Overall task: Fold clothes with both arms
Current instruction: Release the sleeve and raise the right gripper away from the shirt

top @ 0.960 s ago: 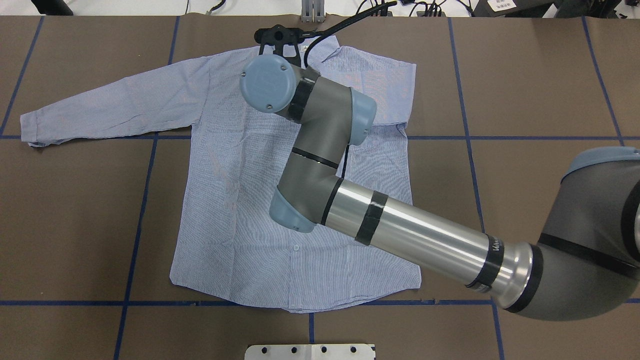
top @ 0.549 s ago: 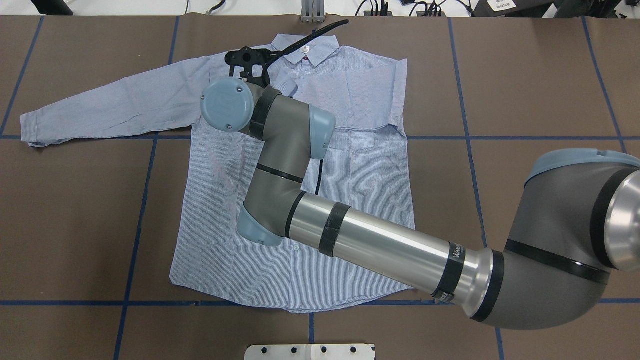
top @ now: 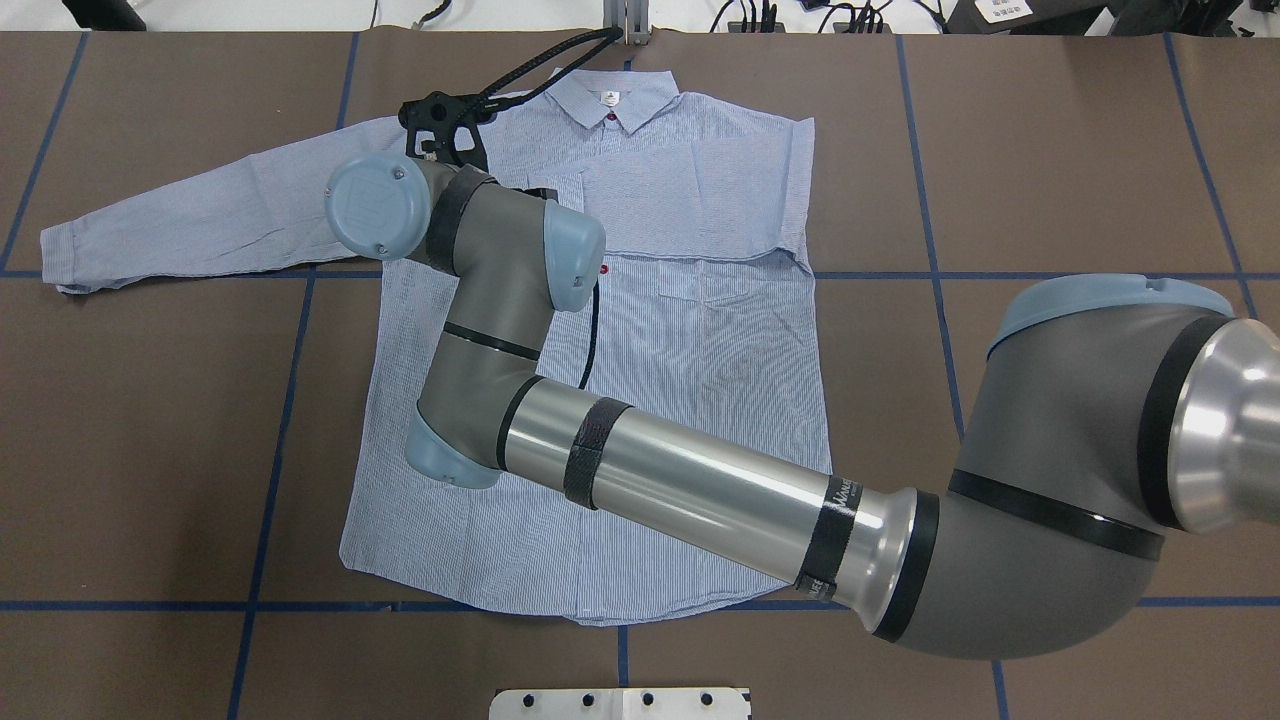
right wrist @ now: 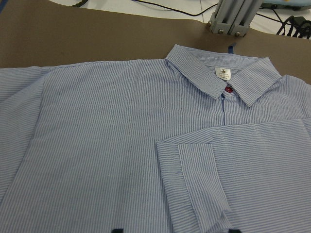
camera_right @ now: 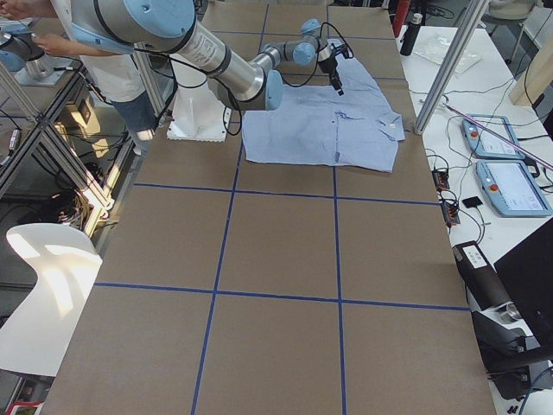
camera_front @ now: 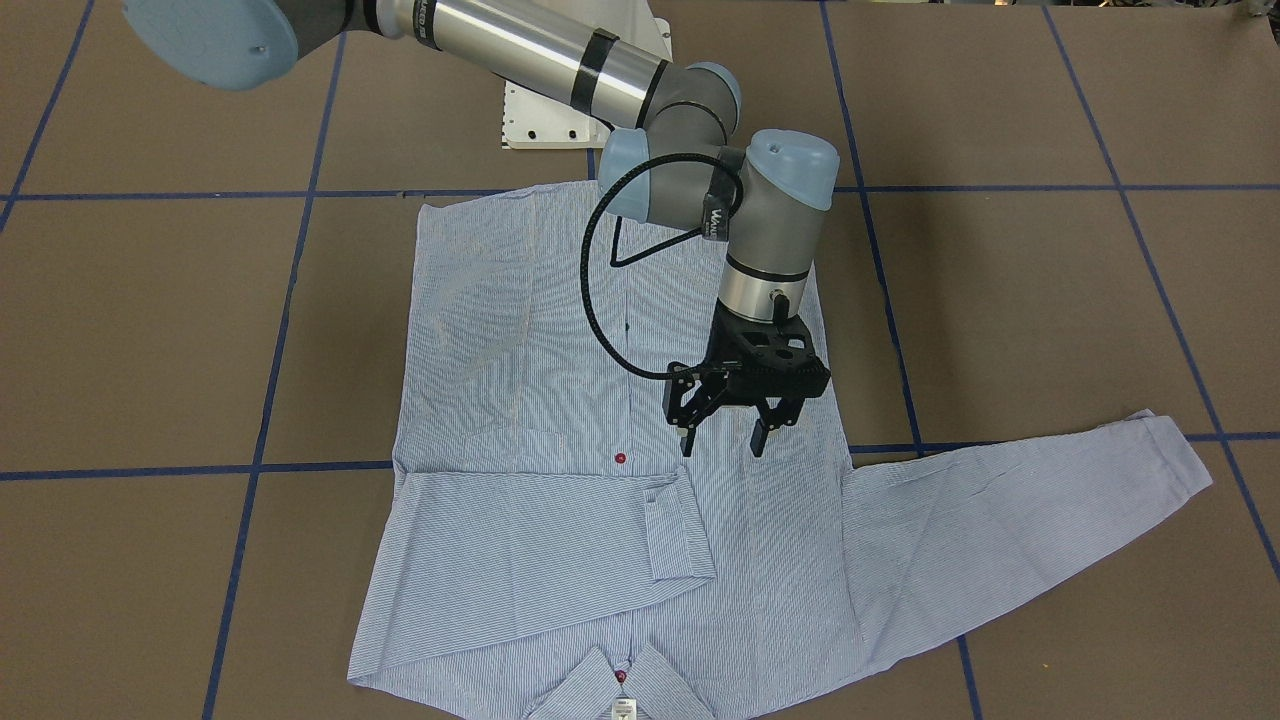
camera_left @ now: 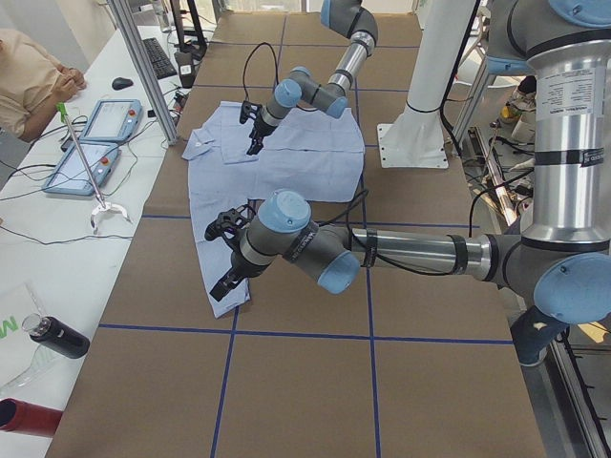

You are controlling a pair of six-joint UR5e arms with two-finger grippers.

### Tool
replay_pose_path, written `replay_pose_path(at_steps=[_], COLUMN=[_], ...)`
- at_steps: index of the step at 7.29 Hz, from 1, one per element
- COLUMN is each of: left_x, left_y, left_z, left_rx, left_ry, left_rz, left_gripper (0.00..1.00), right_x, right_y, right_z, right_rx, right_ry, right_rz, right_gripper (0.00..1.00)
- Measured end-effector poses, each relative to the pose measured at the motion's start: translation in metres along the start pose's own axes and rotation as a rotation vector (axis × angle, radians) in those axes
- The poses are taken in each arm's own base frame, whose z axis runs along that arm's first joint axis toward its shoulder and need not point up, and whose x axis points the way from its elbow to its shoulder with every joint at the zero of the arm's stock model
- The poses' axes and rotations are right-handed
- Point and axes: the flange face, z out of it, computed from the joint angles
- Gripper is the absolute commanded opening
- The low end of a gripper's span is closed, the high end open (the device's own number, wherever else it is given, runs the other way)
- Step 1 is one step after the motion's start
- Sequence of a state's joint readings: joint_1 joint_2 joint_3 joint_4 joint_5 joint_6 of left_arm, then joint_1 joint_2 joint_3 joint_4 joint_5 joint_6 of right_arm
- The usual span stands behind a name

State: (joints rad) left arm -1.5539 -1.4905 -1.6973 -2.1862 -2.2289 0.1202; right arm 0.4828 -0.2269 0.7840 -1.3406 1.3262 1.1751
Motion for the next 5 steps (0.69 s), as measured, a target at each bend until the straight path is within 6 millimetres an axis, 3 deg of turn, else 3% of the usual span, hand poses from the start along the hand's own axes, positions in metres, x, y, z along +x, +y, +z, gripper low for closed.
replay_pose_path(at_steps=[1, 2, 3, 5], left_x=[-0.002, -0.005, -0.007, -0.009], left_y=[0.002, 0.008, 0.018, 0.034], left_z=[0.003, 0.01, 0.024, 0.06], left_rx=[0.016, 0.055, 0.096, 0.111], left_ry=[-0.002, -0.002, 0.009, 0.044], left_rz=[-0.024, -0.071, -0.119, -0.243], left_gripper=[1.0, 1.0, 1.0, 1.0], right_x=[0.005, 0.024, 0.054, 0.147], right_y=[-0.01, -0.029, -0.051, -0.084], right_z=[-0.007, -0.018, -0.031, -0.048], right_rx=[-0.028, -0.088, -0.147, -0.213], right_ry=[-0.02, -0.045, -0.075, -0.123], right_rz=[0.011, 0.029, 0.042, 0.021], right_gripper=[1.0, 1.0, 1.0, 1.0])
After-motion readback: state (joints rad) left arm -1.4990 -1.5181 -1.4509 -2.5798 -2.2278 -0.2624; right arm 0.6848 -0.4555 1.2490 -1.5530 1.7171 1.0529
